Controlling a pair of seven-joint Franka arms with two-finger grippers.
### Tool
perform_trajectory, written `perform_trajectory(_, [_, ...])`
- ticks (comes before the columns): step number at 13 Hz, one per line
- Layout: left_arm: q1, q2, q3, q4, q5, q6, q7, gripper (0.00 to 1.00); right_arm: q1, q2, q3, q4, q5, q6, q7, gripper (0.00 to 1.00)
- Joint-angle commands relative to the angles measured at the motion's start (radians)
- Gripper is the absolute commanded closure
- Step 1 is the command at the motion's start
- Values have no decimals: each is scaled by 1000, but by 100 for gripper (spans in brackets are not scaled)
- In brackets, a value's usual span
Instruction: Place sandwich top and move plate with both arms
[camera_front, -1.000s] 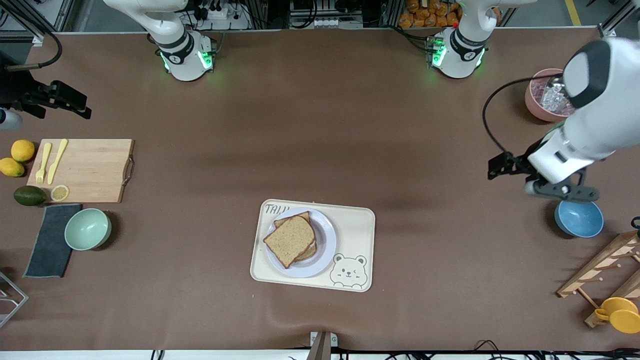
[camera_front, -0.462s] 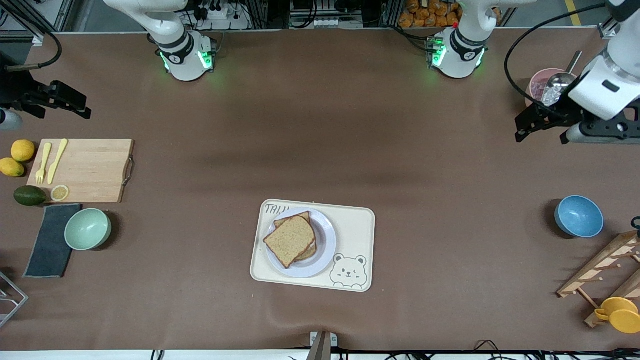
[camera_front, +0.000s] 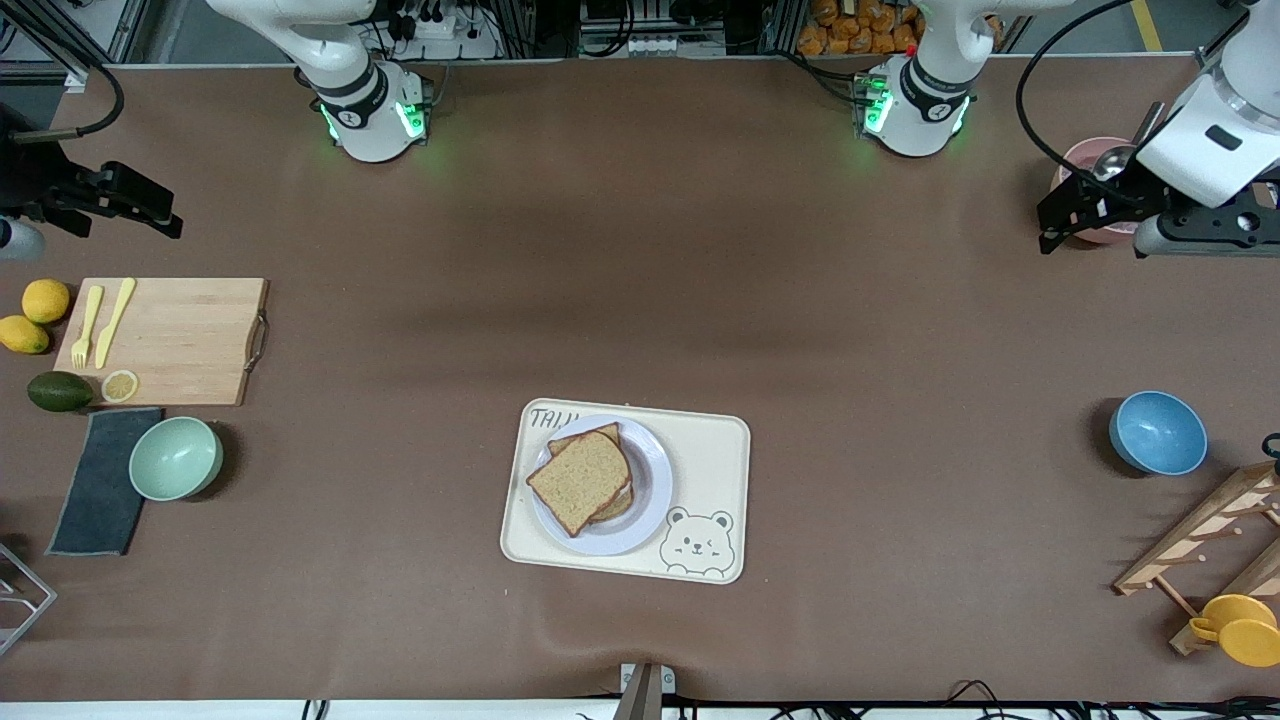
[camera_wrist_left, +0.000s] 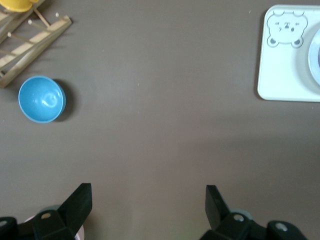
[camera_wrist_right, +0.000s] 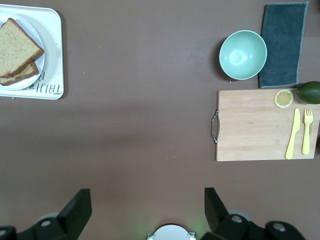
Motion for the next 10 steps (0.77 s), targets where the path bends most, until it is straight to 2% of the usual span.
perform_trajectory(1, [-10, 0, 5, 49, 8, -116, -2, 0, 12, -14, -10, -13, -5, 5, -1, 0])
perform_trajectory(10, [7, -4, -4, 51, -58, -136, -38, 0, 12, -19, -10, -27, -5, 5, -1, 0])
